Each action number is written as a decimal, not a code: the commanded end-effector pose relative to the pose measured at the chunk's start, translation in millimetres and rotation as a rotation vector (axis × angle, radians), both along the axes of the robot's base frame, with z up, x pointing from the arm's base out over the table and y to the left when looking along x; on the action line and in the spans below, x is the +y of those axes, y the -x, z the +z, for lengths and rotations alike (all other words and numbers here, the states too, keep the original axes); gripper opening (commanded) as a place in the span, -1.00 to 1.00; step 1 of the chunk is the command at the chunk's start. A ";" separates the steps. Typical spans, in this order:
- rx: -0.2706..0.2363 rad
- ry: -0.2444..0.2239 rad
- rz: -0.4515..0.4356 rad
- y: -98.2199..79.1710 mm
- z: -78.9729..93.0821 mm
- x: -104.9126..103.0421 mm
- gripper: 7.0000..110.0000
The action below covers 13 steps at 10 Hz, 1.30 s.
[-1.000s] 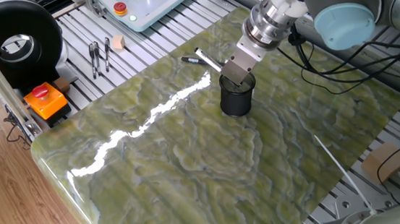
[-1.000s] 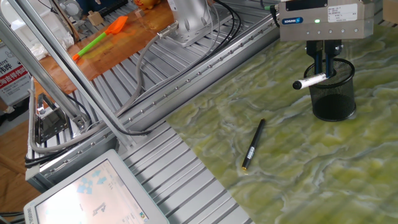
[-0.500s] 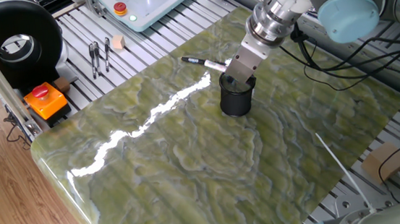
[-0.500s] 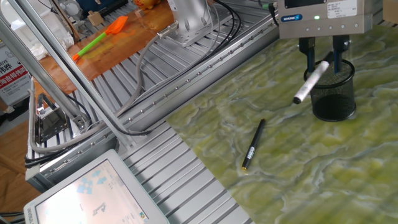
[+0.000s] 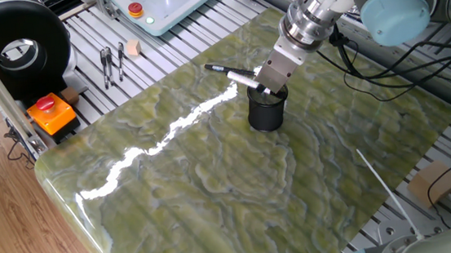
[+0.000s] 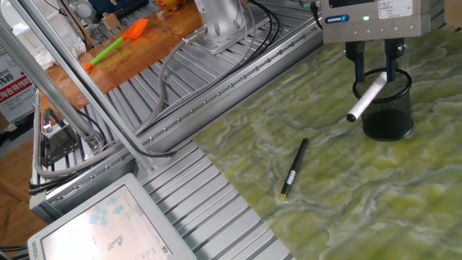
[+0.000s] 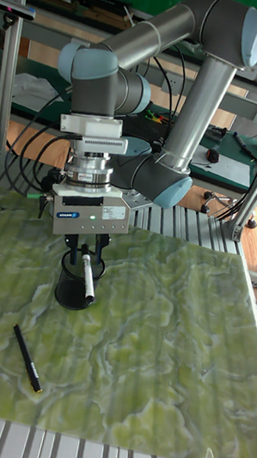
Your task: Put the pen into the pen holder
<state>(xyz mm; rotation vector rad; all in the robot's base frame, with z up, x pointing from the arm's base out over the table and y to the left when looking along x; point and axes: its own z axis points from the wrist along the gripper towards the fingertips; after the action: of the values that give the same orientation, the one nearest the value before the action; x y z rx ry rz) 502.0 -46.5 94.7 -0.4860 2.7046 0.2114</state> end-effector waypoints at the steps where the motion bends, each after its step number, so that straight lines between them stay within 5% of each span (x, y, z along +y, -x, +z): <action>1: -0.004 -0.013 -0.018 -4.0 2.9 0.0 -0.28; 6: 0.027 0.009 -0.068 -15.6 -5.0 -8.1 -0.28; 7: 0.035 0.016 -0.077 -15.8 -6.1 -10.2 -0.71; 13: 0.078 -0.014 -0.089 -10.0 -3.9 0.4 -0.71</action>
<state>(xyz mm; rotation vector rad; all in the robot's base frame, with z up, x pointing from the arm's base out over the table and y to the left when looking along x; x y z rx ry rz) 511.5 -50.0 87.1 -0.3847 2.7836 0.2043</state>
